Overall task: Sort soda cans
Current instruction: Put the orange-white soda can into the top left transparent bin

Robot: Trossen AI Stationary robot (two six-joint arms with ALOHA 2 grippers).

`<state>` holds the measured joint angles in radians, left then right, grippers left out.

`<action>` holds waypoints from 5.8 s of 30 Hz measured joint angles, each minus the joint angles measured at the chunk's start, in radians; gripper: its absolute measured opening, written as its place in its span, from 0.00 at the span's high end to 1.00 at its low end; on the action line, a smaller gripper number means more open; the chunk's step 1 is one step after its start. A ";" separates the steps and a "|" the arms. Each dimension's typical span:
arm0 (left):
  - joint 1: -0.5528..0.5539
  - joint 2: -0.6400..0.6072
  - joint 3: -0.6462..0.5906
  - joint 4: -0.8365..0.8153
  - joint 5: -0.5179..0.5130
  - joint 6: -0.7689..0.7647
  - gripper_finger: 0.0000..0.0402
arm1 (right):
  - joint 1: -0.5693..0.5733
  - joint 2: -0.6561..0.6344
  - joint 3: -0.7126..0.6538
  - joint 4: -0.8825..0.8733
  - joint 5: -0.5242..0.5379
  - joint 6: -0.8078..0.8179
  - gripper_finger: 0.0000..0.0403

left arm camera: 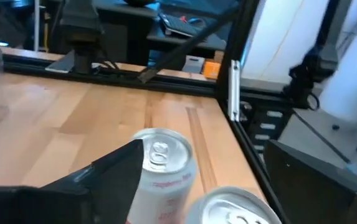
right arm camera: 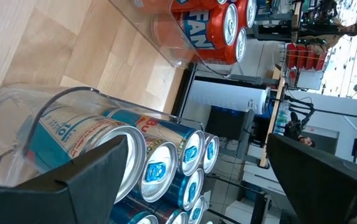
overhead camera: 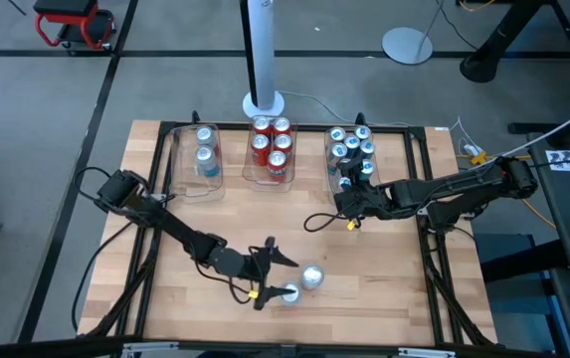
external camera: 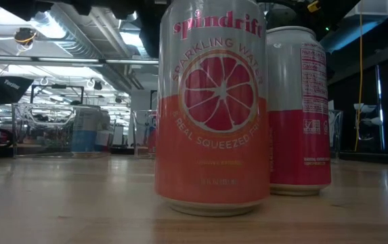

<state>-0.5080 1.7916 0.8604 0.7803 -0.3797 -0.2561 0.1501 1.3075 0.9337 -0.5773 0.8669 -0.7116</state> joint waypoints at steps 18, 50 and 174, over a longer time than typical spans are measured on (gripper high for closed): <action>-0.031 0.000 0.000 -0.038 0.095 0.001 0.31 | 0.000 0.000 0.000 0.000 -0.002 0.000 0.06; -0.035 0.105 0.000 -0.024 0.061 0.045 0.07 | 0.000 0.000 0.000 0.001 -0.001 0.000 0.06; 0.327 -0.498 -0.432 -1.320 -0.919 -1.283 0.27 | 0.000 0.000 0.000 0.005 0.000 0.000 0.06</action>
<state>-0.1814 1.2938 0.4282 -0.5394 -1.2985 -1.5392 0.1501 1.3075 0.9333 -0.5728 0.8665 -0.7114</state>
